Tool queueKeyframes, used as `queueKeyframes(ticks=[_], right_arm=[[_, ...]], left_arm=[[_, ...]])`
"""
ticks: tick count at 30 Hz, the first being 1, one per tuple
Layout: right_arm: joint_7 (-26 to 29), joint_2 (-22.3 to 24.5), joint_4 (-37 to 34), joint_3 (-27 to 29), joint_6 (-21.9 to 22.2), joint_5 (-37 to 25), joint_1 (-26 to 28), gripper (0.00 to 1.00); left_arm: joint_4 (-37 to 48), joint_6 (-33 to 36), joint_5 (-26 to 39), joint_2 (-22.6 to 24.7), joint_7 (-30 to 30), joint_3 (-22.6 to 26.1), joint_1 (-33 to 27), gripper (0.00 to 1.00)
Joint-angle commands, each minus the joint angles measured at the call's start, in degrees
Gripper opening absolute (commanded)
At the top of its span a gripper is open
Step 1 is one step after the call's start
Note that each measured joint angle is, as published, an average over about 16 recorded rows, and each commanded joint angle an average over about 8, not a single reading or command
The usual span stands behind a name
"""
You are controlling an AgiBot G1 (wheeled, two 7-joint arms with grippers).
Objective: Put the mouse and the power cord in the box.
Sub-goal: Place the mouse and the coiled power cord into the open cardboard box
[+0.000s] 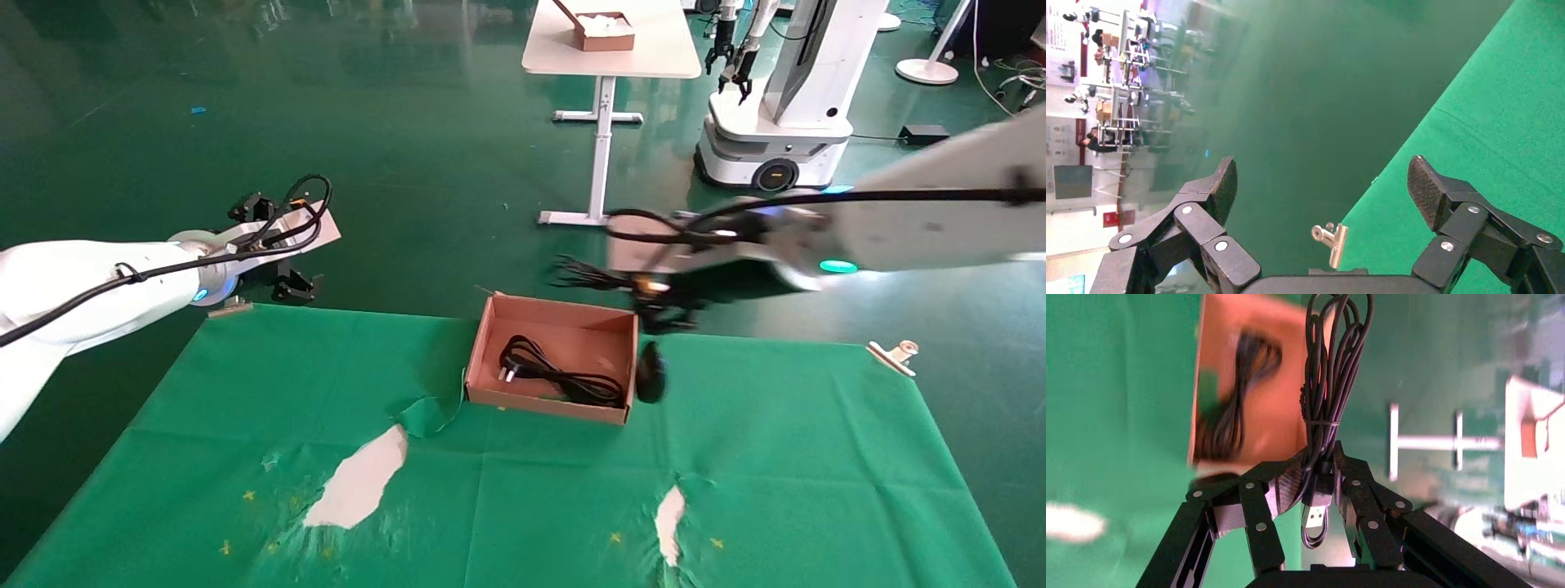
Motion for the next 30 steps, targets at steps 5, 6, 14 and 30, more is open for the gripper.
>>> queueKeyframes(ticks=[5,6,14,30], right_arm=[[-7.1,-8.9,-10.7,-2.7,6.5,-1.3,0.5,0.00],[-8.4,-9.9,-12.3,-3.3,7.7,-0.9,0.6,0.00],[-11.3,-12.2,-16.7,-10.9,14.8,5.4,0.5,0.00],[-4.1,-12.2,-24.2,-22.0,28.1,8.1,-1.6,1.00]], left_arm=[[-0.5,0.0,0.6,-0.1,-1.0,0.4,0.0,1.00],[-0.6,-0.1,0.6,-0.2,-1.2,0.5,0.0,1.00],[-1.5,-0.1,1.4,-0.5,-2.6,1.0,0.1,1.00],[-2.8,-0.2,2.5,-1.1,-4.7,1.8,0.1,1.00]])
